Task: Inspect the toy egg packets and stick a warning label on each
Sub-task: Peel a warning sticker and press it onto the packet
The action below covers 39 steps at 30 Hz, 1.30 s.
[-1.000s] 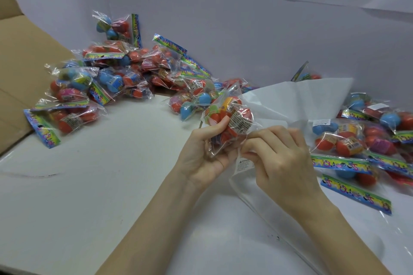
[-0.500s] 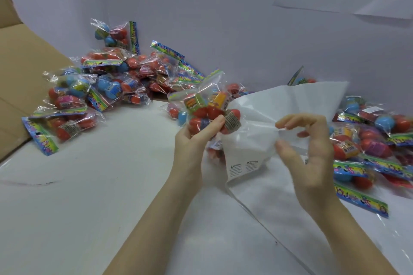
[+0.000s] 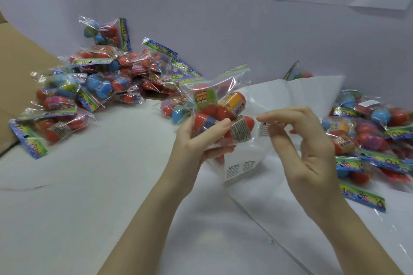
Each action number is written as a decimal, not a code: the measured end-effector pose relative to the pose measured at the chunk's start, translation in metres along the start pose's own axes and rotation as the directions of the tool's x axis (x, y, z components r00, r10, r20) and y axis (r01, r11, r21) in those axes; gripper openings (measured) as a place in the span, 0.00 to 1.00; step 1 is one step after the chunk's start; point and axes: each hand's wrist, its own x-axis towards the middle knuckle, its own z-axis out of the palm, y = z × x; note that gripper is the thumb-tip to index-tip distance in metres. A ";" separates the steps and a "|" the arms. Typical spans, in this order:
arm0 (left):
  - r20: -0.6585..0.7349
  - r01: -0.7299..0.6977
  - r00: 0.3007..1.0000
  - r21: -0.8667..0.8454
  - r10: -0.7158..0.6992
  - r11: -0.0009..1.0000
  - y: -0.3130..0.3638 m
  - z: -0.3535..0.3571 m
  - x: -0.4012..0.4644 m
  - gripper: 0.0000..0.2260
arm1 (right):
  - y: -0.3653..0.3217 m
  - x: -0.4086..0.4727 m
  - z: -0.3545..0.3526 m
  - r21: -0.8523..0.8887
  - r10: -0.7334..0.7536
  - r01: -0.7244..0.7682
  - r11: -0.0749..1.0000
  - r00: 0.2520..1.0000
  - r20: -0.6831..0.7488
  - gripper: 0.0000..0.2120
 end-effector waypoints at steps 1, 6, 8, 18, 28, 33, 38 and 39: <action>-0.007 -0.015 1.000 0.030 0.015 0.999 -0.002 0.000 0.000 0.15 | -0.002 -0.001 0.001 -0.007 -0.007 0.007 1.000 1.000 0.008 0.12; 0.034 -0.063 0.998 0.112 0.060 0.992 -0.005 0.004 -0.003 0.12 | -0.005 -0.004 0.003 -0.086 -0.015 0.018 0.996 0.999 0.030 0.14; 0.046 -0.077 0.996 0.140 0.071 0.987 -0.005 0.004 -0.003 0.11 | -0.004 -0.004 0.003 -0.121 -0.004 0.008 0.993 0.999 0.031 0.16; 0.068 -0.104 0.993 0.199 0.092 0.974 -0.006 0.005 -0.004 0.12 | -0.007 -0.004 0.002 -0.133 0.016 -0.012 0.991 0.999 0.031 0.21; -0.030 -0.149 0.987 0.196 0.158 0.969 -0.006 0.008 -0.005 0.18 | -0.007 0.002 -0.001 -0.060 0.289 -0.301 0.952 0.944 -0.157 0.35; 0.050 -0.117 0.992 0.109 0.112 0.987 -0.006 0.010 -0.007 0.12 | -0.003 0.007 -0.004 0.399 0.554 -0.607 0.687 0.793 0.253 0.20; 0.066 -0.109 0.993 0.128 0.101 0.986 -0.005 0.010 -0.007 0.14 | 0.001 0.006 -0.002 0.513 0.565 -0.719 0.469 0.691 0.451 0.14; 0.052 -0.093 0.995 0.134 0.087 0.987 -0.005 0.010 -0.006 0.14 | 0.002 0.005 -0.003 0.517 0.567 -0.722 0.459 0.686 0.456 0.14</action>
